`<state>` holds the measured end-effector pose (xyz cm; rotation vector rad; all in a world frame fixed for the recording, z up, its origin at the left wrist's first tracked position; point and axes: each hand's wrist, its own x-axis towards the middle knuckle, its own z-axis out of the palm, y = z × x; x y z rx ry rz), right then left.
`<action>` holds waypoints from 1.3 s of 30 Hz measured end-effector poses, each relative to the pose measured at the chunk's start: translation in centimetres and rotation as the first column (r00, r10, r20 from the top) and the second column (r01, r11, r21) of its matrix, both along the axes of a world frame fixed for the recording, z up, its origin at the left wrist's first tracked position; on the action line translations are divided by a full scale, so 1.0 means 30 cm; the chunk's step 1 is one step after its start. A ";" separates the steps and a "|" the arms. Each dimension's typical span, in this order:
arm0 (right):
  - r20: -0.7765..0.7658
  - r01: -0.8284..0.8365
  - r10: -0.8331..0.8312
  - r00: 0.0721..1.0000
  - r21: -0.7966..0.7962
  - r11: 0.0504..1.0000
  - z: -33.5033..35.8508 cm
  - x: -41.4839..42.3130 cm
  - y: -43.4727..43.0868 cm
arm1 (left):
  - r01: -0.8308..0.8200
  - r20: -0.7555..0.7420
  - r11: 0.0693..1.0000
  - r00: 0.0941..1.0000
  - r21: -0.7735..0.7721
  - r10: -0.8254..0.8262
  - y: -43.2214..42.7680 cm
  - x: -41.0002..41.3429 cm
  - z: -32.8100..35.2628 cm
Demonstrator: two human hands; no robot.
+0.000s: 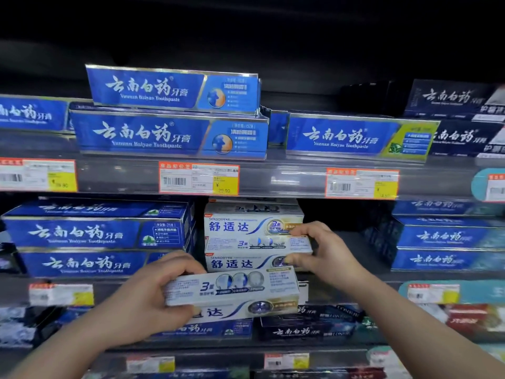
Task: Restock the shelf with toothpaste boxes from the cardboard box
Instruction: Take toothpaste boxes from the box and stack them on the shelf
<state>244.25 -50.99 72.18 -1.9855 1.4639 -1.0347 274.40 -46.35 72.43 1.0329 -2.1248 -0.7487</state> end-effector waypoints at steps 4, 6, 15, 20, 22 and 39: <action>-0.082 0.013 -0.019 0.996 -0.076 0.997 -0.025 -0.006 -0.002 | -0.011 -0.027 1.000 1.000 0.018 0.012 -0.003 -0.016 -0.001; -0.093 0.023 -0.032 0.995 -0.096 0.995 -0.028 -0.004 -0.003 | -0.019 -0.034 1.000 0.999 0.018 0.019 0.001 -0.021 -0.003; -0.024 0.116 -0.120 0.992 -0.133 0.984 0.008 -0.100 0.021 | -0.010 -0.088 1.000 0.996 0.029 0.013 -0.010 -0.097 0.052; -0.009 0.247 -0.252 0.968 -0.174 0.953 0.023 -0.198 0.045 | -0.074 0.035 0.990 0.996 -0.118 0.079 -0.076 -0.184 0.125; -0.016 0.256 -0.263 0.965 -0.175 0.951 0.019 -0.224 0.057 | -0.107 0.081 0.982 0.989 -0.154 0.120 -0.106 -0.212 0.146; 0.016 0.211 -0.211 0.977 -0.167 0.963 -0.055 -0.265 0.039 | -0.385 0.284 0.896 0.854 -0.221 0.437 -0.144 -0.268 0.132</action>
